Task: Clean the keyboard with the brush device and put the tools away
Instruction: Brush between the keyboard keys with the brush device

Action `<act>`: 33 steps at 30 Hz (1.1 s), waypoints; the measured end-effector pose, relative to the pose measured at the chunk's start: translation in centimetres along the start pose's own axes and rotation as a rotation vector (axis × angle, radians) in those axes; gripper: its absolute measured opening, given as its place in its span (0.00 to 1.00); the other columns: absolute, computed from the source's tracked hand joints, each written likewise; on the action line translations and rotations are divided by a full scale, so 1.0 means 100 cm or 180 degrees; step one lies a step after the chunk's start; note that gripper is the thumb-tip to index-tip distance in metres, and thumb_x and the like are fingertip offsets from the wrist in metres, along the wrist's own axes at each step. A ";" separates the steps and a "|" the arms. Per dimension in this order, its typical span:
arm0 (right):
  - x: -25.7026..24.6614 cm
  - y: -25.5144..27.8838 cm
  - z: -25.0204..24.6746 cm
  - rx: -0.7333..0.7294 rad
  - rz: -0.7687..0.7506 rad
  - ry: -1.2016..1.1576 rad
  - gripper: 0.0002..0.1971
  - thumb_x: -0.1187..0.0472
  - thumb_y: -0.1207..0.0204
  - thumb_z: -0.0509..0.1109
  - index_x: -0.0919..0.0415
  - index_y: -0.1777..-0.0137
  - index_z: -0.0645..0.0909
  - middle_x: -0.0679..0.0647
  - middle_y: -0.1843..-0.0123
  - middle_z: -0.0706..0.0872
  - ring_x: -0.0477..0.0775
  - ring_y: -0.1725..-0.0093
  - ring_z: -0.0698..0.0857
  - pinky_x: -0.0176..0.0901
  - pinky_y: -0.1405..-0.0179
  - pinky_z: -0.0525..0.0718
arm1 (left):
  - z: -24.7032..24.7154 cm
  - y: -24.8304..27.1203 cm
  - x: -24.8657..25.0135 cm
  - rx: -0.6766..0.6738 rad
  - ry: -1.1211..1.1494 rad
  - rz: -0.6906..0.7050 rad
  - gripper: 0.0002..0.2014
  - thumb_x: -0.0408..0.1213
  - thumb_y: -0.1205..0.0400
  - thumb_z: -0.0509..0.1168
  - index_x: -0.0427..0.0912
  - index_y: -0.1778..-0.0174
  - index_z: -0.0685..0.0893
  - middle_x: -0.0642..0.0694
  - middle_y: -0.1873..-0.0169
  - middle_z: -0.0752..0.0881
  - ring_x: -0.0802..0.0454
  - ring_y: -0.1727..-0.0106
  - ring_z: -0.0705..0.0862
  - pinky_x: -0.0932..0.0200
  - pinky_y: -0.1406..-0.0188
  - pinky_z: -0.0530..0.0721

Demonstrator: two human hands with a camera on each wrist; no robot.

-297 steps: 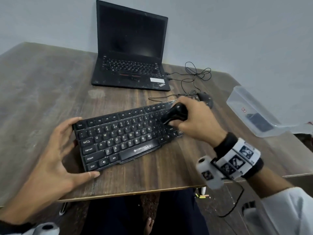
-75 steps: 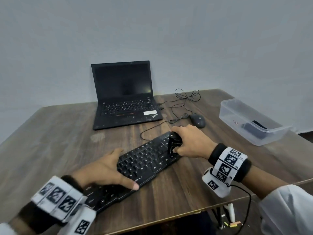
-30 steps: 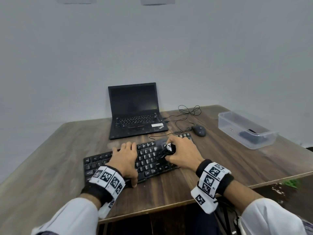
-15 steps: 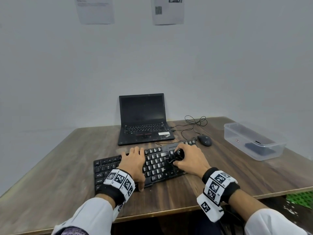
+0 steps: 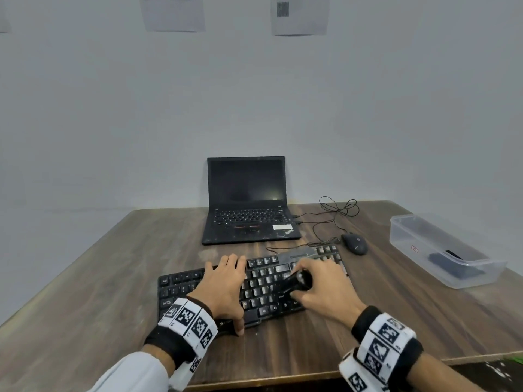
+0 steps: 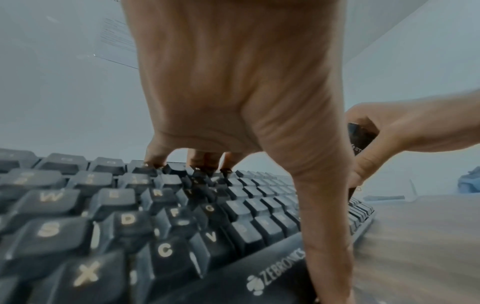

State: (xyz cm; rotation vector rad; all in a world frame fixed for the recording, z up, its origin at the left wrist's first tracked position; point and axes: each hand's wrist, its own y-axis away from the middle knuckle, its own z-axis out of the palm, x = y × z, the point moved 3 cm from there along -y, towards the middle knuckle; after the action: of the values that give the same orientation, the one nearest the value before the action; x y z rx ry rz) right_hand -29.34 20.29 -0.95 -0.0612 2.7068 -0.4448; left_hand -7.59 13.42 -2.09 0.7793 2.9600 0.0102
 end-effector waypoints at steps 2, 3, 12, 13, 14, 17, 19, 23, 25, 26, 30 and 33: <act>-0.001 -0.006 -0.005 0.0007 -0.0056 0.0058 0.13 0.51 0.34 0.80 0.47 0.50 0.87 0.42 0.57 0.93 0.44 0.55 0.91 0.43 0.50 0.90 | -0.001 -0.001 0.000 -0.0030 -0.0017 0.0061 0.74 0.62 0.48 0.86 0.40 0.13 0.50 0.47 0.23 0.64 0.44 0.22 0.63 0.34 0.19 0.65; 0.007 -0.014 -0.011 0.0105 0.0071 0.0041 0.12 0.51 0.34 0.81 0.46 0.51 0.87 0.43 0.56 0.93 0.46 0.54 0.91 0.46 0.48 0.92 | 0.000 -0.002 -0.001 -0.0058 -0.0011 0.0065 0.74 0.62 0.48 0.86 0.40 0.13 0.50 0.48 0.24 0.64 0.44 0.22 0.64 0.35 0.19 0.65; 0.015 -0.011 -0.010 -0.0286 -0.0123 -0.0044 0.13 0.49 0.34 0.81 0.46 0.49 0.88 0.40 0.56 0.93 0.41 0.55 0.91 0.47 0.50 0.92 | 0.002 -0.005 -0.003 -0.0104 0.0014 0.0031 0.76 0.64 0.49 0.85 0.41 0.13 0.47 0.48 0.25 0.64 0.45 0.23 0.64 0.36 0.21 0.66; 0.022 -0.017 -0.013 -0.0156 -0.0050 -0.0017 0.13 0.48 0.34 0.80 0.45 0.49 0.88 0.40 0.56 0.93 0.41 0.55 0.92 0.49 0.49 0.93 | 0.002 -0.005 -0.003 -0.0096 0.0014 0.0025 0.77 0.64 0.49 0.85 0.41 0.12 0.46 0.48 0.24 0.63 0.45 0.22 0.63 0.36 0.21 0.66; 0.029 -0.023 -0.021 0.0066 0.0088 -0.0038 0.13 0.49 0.34 0.81 0.46 0.49 0.88 0.41 0.57 0.94 0.44 0.55 0.92 0.52 0.49 0.94 | 0.001 -0.003 -0.002 -0.0071 0.0006 0.0025 0.77 0.64 0.49 0.85 0.41 0.12 0.46 0.48 0.24 0.63 0.45 0.22 0.64 0.37 0.21 0.66; 0.038 -0.035 -0.035 0.0590 0.0280 -0.0069 0.11 0.53 0.31 0.84 0.50 0.50 0.90 0.43 0.60 0.93 0.45 0.58 0.91 0.47 0.51 0.93 | 0.001 0.001 0.002 0.0063 -0.0088 0.0045 0.76 0.65 0.49 0.84 0.40 0.13 0.46 0.49 0.25 0.63 0.46 0.23 0.64 0.38 0.22 0.67; 0.025 -0.032 -0.031 0.0456 0.0088 -0.0113 0.09 0.51 0.32 0.84 0.49 0.54 0.89 0.41 0.63 0.92 0.41 0.62 0.89 0.43 0.55 0.91 | 0.000 0.005 0.004 0.0182 -0.0205 0.0055 0.77 0.66 0.49 0.83 0.39 0.13 0.46 0.49 0.26 0.64 0.46 0.24 0.65 0.39 0.22 0.67; 0.009 -0.026 -0.023 0.0273 -0.0198 -0.0093 0.10 0.50 0.33 0.81 0.47 0.52 0.88 0.41 0.66 0.90 0.41 0.64 0.89 0.49 0.58 0.91 | 0.000 0.008 0.008 0.0314 -0.0286 0.0074 0.77 0.64 0.50 0.83 0.37 0.12 0.48 0.48 0.27 0.65 0.45 0.25 0.67 0.37 0.22 0.67; 0.012 -0.032 -0.028 0.0344 -0.0194 0.0042 0.12 0.54 0.31 0.82 0.46 0.47 0.88 0.41 0.63 0.91 0.44 0.61 0.91 0.53 0.54 0.93 | 0.002 0.008 0.008 0.0298 -0.0304 0.0086 0.76 0.63 0.52 0.83 0.37 0.12 0.50 0.47 0.28 0.67 0.44 0.27 0.68 0.36 0.23 0.68; 0.013 -0.035 -0.030 0.0377 -0.0179 0.0137 0.13 0.56 0.30 0.82 0.46 0.45 0.88 0.42 0.62 0.92 0.47 0.59 0.91 0.54 0.52 0.93 | 0.002 0.008 0.007 0.0294 -0.0323 0.0069 0.76 0.62 0.52 0.83 0.36 0.13 0.51 0.47 0.29 0.68 0.44 0.27 0.69 0.36 0.24 0.69; -0.001 -0.036 -0.025 0.0421 -0.0340 0.0093 0.14 0.59 0.31 0.82 0.46 0.45 0.89 0.42 0.60 0.93 0.49 0.58 0.93 0.54 0.52 0.94 | 0.006 0.009 0.007 0.0379 -0.0415 0.0003 0.71 0.56 0.54 0.81 0.35 0.15 0.59 0.45 0.32 0.72 0.43 0.31 0.73 0.34 0.28 0.73; -0.022 -0.036 -0.012 0.0238 -0.0623 0.0067 0.15 0.60 0.31 0.82 0.46 0.45 0.89 0.43 0.59 0.94 0.48 0.58 0.92 0.52 0.51 0.93 | 0.008 0.011 0.008 0.0555 -0.0380 -0.0025 0.67 0.51 0.57 0.80 0.33 0.18 0.65 0.42 0.35 0.76 0.40 0.35 0.77 0.32 0.33 0.76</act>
State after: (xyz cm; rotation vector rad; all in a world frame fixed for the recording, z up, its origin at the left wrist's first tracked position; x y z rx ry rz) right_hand -27.82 17.51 2.06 -0.3044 2.7130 -0.6064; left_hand -7.68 14.75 -2.91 0.7583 2.8780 -0.2880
